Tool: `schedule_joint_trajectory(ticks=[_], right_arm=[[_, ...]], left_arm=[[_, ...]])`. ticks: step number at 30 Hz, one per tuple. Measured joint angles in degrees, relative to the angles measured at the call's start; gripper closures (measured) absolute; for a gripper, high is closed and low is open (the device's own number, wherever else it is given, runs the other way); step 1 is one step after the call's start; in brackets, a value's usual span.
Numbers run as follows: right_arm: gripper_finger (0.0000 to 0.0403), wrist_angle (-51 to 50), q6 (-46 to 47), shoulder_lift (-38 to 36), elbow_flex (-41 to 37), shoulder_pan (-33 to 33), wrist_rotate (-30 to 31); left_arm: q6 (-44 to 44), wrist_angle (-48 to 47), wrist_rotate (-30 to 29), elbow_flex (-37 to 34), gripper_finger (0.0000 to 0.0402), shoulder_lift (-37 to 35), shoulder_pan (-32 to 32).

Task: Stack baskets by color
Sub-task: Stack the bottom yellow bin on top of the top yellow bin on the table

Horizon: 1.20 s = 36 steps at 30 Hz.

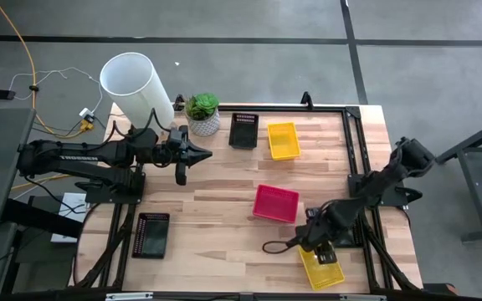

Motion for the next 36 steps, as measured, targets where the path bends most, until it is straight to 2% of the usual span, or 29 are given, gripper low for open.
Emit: schedule_joint_trajectory(ticks=[5, 8, 11, 15, 17, 20, 23, 28, 32, 36], right_arm=[[0.0156, 1.17, 0.29, 3.9, -0.02, 1.14, 0.71], [0.0186, 1.06, 0.31, 5.06, -0.02, 1.72, 1.82], [0.0244, 0.93, 0.3, 5.0, -0.02, 2.05, 3.47], [0.0362, 0.6, -0.2, 3.82, -0.02, 1.82, 2.45], [0.039, 0.63, -1.67, 2.66, -0.02, 1.53, 0.69], [0.0384, 0.73, -3.05, -0.87, -0.02, 0.58, -3.23], [0.0398, 0.74, -4.17, -7.09, -0.02, -1.91, -8.39], [0.04, 0.2, -4.2, -18.89, 1.71, -10.38, -10.46], [0.0401, -3.68, -8.07, -24.36, 6.72, -21.35, -4.2], [0.0402, -13.7, -22.42, -23.52, 17.47, -33.11, 6.6]], left_arm=[[0.0, -0.65, 0.0, 0.0, 0.0401, 0.0, 0.0], [0.0, -0.65, 0.0, 0.02, 0.0401, 0.0, 0.0], [0.0, -0.65, 0.0, 0.02, 0.0401, 0.0, 0.01], [0.0, -0.76, 0.0, 0.02, 0.0401, 0.0, 0.0], [0.0, -0.8, -0.06, 0.04, 0.0401, 0.0, 0.0], [0.0, -0.82, -0.2, 0.04, 0.0401, 0.0, 0.0], [0.0, -0.84, -0.2, 0.04, 0.0401, 0.0, 0.04], [0.0, -1.02, -0.22, 0.04, 0.0401, 0.0, 0.04], [0.0, -1.03, -0.22, 0.04, 0.0401, 0.0, 0.04], [0.0, -1.02, -0.29, 0.04, 0.0401, 0.0, 0.04]])
